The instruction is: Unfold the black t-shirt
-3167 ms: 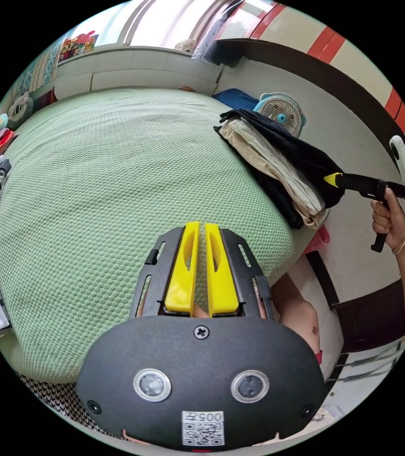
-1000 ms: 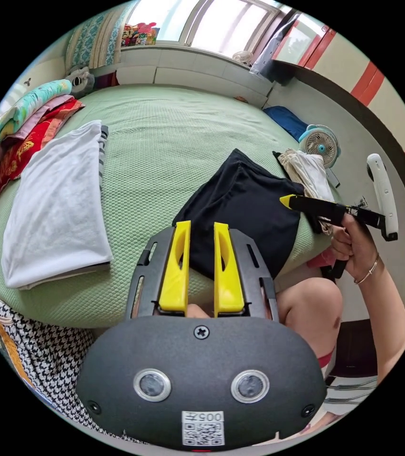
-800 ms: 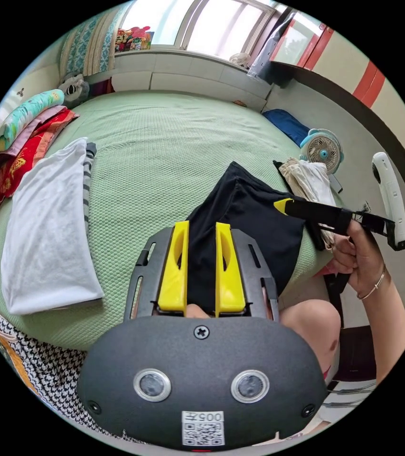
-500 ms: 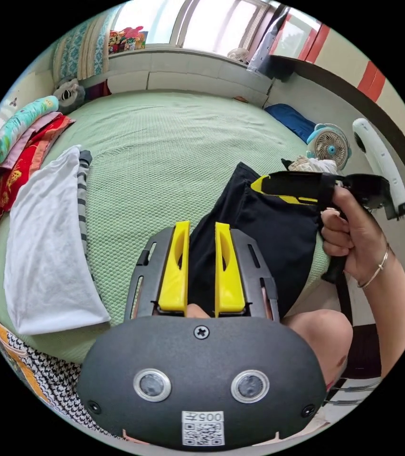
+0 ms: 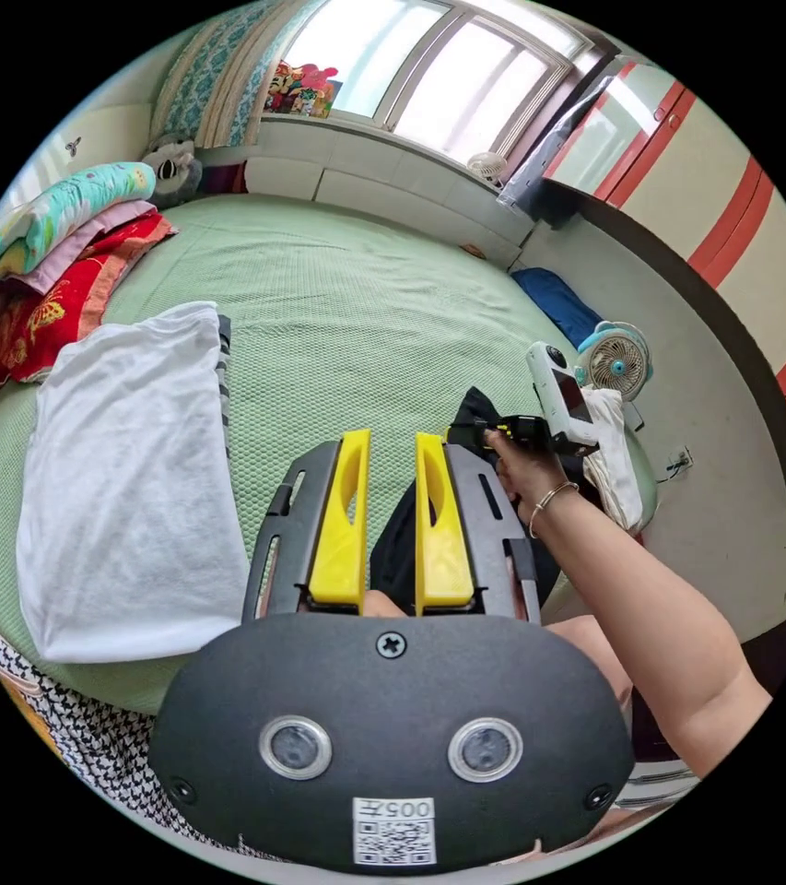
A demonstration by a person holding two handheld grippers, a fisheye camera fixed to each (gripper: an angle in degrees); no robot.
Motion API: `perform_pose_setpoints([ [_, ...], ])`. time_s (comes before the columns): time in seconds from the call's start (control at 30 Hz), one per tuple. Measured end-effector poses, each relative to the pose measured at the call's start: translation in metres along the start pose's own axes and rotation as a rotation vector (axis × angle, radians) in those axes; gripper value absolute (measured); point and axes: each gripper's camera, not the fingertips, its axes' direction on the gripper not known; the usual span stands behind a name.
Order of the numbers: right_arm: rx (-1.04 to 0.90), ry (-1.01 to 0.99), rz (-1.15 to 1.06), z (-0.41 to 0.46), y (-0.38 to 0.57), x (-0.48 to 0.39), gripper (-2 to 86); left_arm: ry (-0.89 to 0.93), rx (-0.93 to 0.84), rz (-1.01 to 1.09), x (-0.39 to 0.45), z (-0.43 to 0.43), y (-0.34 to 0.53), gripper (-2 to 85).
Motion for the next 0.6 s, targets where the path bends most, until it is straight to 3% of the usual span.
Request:
perform_pose_setpoints([
  [0.13,0.049,0.112,-0.074,0.004,0.001,-0.014,2.4,0.020,0.000,0.005,-0.005,-0.005,-0.005,8.4],
  [0.3,0.088,0.110,-0.129,0.002,0.004,-0.021,1.0,0.021,-0.005,-0.028,-0.020,-0.008,-0.013,8.3],
  [0.47,0.158,-0.023,-0.242,-0.026,0.003,-0.045,0.8,0.023,-0.001,-0.055,-0.032,-0.009,-0.020,8.2],
  [0.6,0.255,-0.083,-0.465,-0.056,0.005,-0.103,2.2,-0.010,0.000,-0.075,-0.039,-0.006,-0.027,8.2],
])
